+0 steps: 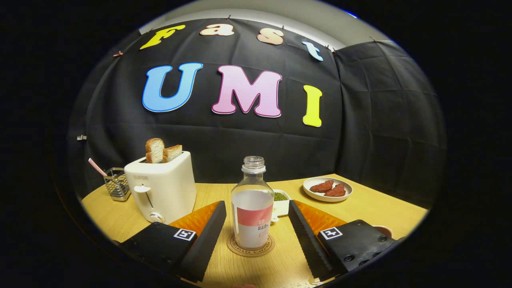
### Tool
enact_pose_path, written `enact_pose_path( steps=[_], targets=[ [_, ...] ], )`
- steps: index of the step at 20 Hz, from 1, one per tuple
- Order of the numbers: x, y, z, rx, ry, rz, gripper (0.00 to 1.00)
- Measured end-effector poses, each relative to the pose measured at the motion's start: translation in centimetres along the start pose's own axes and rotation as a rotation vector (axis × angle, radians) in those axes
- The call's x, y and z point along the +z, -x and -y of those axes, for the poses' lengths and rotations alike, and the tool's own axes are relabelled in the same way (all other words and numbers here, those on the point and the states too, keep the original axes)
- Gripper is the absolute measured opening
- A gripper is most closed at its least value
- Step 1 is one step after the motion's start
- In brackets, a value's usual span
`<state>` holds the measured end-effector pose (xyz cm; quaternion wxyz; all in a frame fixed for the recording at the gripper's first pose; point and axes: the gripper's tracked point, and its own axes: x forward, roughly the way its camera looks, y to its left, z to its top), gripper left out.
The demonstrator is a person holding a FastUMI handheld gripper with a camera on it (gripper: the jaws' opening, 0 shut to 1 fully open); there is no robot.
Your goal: Take the bottle from table, then pour the juice into the cup, finally place the bottle on the coaster
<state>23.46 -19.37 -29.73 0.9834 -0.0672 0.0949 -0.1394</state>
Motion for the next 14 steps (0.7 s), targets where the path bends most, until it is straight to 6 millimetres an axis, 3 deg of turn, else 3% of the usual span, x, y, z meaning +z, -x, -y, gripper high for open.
enact_pose_path(
  steps=[9,14],
  targets=[
    [4.7,7.9,-1.4,0.059,-0.057,0.005,0.95],
    [8.0,12.1,-0.8,0.063,-0.059,0.019,0.96]
  ],
)
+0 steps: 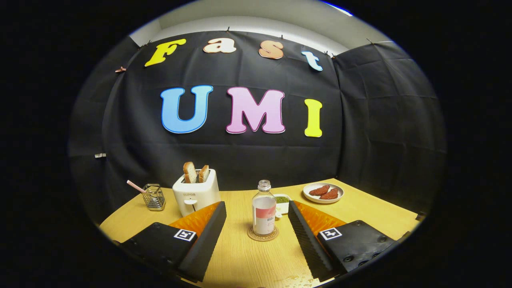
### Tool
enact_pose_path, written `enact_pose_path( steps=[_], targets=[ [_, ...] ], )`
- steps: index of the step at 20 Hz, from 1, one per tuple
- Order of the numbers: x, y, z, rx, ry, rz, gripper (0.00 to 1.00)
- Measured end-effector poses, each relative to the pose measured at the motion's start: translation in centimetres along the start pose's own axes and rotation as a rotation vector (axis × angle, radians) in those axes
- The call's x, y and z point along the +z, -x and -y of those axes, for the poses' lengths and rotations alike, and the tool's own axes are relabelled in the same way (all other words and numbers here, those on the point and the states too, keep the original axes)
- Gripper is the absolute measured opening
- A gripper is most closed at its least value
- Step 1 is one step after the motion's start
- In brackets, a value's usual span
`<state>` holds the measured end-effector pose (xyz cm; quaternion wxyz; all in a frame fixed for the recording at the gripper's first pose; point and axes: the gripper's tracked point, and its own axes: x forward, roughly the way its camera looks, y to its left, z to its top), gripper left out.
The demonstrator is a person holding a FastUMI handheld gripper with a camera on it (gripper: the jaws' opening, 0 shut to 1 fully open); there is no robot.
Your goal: Take the bottle from table, then pour the juice into the cup, finally place the bottle on the coaster
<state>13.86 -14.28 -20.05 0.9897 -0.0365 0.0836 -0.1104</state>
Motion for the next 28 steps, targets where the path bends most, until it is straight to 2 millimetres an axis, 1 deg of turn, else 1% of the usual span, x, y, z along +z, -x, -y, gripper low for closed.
enact_pose_path(
  steps=[3,6,9,13,20,25,28],
  targets=[
    [1.5,1.8,0.0,-0.002,0.009,-0.003,0.96],
    [3.2,3.2,-0.7,-0.002,-0.008,0.004,0.96],
    [4.9,4.2,-1.1,-0.005,-0.004,0.018,0.96],
    [6.4,5.4,-1.0,-0.009,-0.003,0.025,0.95],
    [7.0,6.9,0.7,-0.038,-0.024,0.02,0.95],
    [7.7,7.4,0.5,-0.02,-0.018,0.033,0.96],
    [7.6,7.5,0.3,-0.013,-0.028,0.03,0.95]
  ],
)
